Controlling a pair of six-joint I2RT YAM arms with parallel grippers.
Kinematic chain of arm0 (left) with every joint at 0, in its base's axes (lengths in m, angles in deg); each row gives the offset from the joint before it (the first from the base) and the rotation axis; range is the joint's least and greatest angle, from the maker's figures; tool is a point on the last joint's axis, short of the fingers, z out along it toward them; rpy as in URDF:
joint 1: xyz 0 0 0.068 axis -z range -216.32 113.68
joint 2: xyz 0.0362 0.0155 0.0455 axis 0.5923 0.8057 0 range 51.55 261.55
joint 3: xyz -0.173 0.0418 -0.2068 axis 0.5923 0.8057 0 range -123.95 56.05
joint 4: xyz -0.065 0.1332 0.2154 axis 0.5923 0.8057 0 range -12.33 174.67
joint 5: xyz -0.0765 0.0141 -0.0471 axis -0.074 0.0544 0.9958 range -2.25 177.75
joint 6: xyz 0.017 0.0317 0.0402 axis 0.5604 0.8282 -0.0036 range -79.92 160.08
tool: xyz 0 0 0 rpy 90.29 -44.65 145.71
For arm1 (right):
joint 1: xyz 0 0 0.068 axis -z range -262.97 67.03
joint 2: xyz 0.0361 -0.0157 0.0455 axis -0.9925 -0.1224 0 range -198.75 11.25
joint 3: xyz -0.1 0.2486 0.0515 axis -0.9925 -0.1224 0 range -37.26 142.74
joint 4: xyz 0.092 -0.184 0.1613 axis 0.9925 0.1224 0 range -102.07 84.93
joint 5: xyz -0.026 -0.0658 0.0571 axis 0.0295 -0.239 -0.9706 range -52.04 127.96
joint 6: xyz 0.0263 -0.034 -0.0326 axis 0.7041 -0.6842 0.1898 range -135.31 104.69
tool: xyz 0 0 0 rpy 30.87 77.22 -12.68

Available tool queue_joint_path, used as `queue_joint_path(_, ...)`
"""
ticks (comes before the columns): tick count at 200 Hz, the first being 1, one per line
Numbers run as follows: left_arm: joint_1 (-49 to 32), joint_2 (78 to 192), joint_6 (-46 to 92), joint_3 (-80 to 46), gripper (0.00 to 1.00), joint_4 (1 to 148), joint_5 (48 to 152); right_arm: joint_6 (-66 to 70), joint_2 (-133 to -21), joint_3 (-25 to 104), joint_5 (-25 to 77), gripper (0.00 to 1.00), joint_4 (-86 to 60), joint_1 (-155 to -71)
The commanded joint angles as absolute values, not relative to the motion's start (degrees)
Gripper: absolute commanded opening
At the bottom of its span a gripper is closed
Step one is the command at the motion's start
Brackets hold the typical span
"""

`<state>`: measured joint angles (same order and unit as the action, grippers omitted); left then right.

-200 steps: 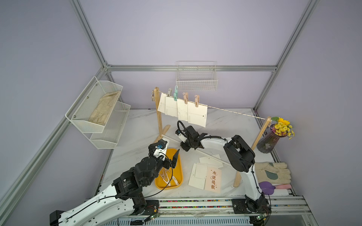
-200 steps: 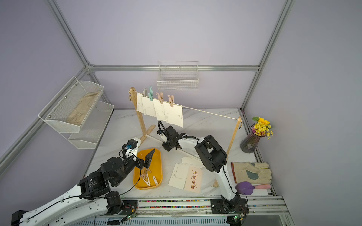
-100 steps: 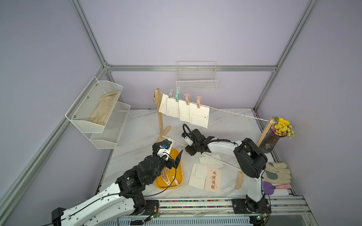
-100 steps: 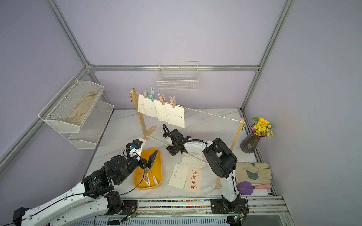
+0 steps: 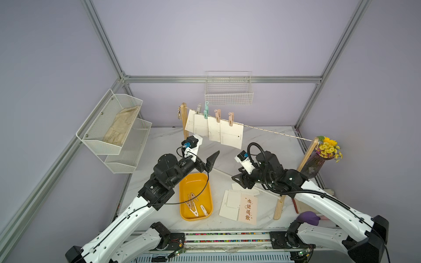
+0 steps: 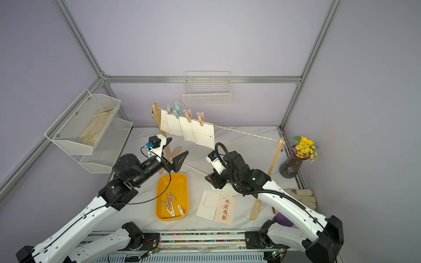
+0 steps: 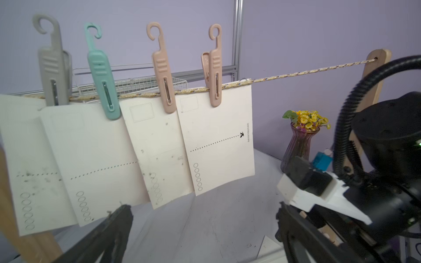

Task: Remove the postcards from the strings
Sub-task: Pinch the postcard on the clothesline.

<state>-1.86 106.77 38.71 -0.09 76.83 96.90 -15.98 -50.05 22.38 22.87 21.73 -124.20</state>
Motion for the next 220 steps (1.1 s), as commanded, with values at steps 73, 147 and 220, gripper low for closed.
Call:
queue_joint_path(73,-9.4,122.9,34.0,-9.1,1.00,62.2,119.1,-9.1,-48.1,44.3,23.3,0.71,10.3,-124.3)
queue_joint_path(147,-9.4,123.5,32.7,-7.9,0.99,59.4,121.5,-7.8,-59.5,53.5,37.4,0.78,4.1,-124.1)
queue_joint_path(220,-10.1,128.8,30.3,-10.7,0.94,56.9,125.6,-2.5,-65.5,62.3,39.0,0.82,10.8,-120.1)
